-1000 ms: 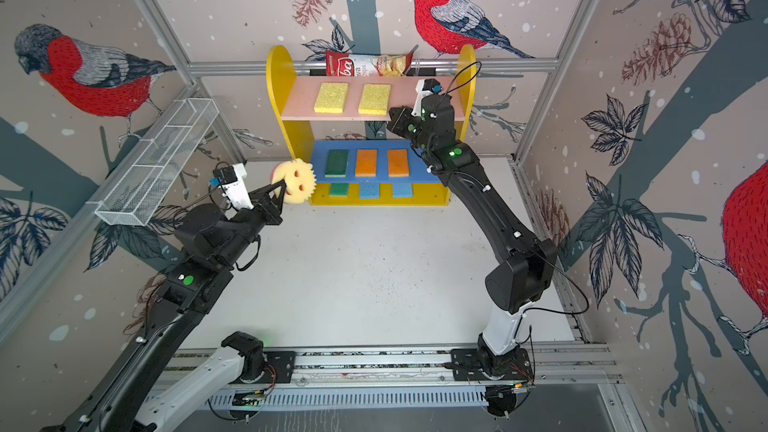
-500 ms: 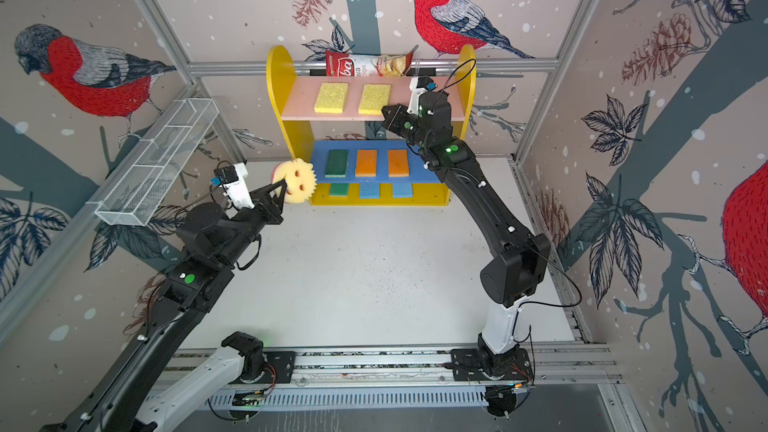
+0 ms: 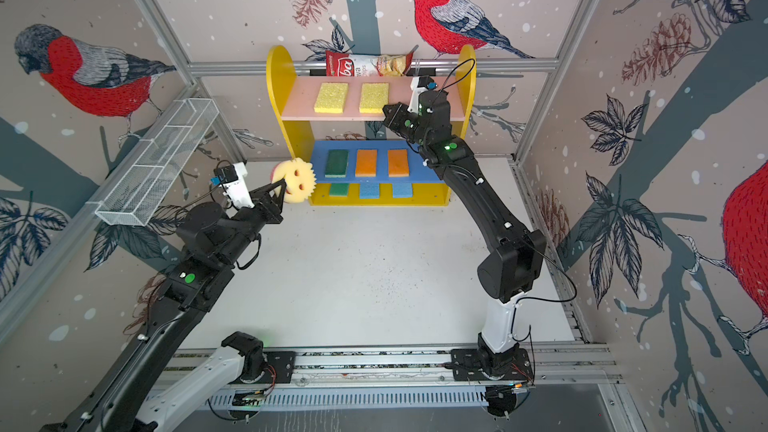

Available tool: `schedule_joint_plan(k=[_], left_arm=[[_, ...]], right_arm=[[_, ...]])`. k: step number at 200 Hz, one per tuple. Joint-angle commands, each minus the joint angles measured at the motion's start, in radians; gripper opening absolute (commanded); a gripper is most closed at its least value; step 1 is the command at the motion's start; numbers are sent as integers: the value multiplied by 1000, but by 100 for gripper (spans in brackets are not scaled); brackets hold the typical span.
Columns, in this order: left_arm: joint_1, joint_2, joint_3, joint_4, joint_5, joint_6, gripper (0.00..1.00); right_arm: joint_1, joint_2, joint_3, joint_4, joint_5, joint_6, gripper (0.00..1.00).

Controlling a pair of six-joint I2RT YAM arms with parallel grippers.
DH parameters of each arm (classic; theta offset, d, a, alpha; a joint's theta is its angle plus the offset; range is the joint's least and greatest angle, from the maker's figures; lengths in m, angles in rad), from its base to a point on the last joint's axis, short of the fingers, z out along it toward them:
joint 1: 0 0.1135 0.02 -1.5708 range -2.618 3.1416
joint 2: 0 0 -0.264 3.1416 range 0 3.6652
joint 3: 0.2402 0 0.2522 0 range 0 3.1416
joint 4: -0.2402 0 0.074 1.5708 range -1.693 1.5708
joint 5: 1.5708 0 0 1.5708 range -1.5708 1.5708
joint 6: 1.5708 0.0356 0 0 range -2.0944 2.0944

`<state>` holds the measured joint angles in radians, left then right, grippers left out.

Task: Place and organize the cleaning sponges onto the shelf
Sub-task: 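Bring the right gripper to the smiley sponge and grasp it from the left gripper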

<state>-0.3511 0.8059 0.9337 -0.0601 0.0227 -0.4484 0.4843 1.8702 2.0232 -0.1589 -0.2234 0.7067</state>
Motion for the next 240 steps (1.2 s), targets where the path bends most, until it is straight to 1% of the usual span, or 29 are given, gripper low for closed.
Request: schedule_joint_plan(k=[1, 45, 82, 97, 113, 121, 134, 139, 154, 168, 179, 204, 220, 240], left_arm=[[1, 0, 3, 32, 6, -9, 0], [2, 3, 5, 35, 9, -11, 0], [3, 15, 6, 45, 26, -12, 0], [3, 22, 7, 51, 38, -14, 0], [2, 31, 8, 66, 65, -18, 0], [2, 38, 10, 79, 87, -21, 0], [3, 53, 15, 108, 135, -28, 0], [1, 59, 19, 122, 163, -32, 0], [2, 75, 31, 158, 233, -39, 0], [4, 87, 44, 183, 286, -46, 0], [3, 93, 47, 210, 337, -50, 0], [2, 114, 47, 292, 469, -81, 0], [3, 129, 45, 341, 532, -107, 0], [2, 145, 43, 396, 594, -139, 0]], right_arm=[[-3, 4, 12, 18, -18, 10, 0], [13, -22, -17, 11, -12, -10, 0], [43, -110, -104, 12, 73, -78, 1], [60, -154, -149, 11, 107, -120, 6], [84, -195, -197, 13, 112, -170, 18], [97, -213, -224, 22, 93, -199, 25], [116, -235, -269, 44, 31, -248, 43], [121, -241, -284, 52, 1, -264, 48], [127, -255, -317, 61, -79, -295, 61], [128, -268, -338, 64, -144, -321, 70], [130, -276, -347, 69, -207, -344, 75], [149, -288, -366, 98, -335, -375, 80], [165, -301, -386, 129, -428, -395, 84], [193, -318, -409, 156, -480, -420, 87]])
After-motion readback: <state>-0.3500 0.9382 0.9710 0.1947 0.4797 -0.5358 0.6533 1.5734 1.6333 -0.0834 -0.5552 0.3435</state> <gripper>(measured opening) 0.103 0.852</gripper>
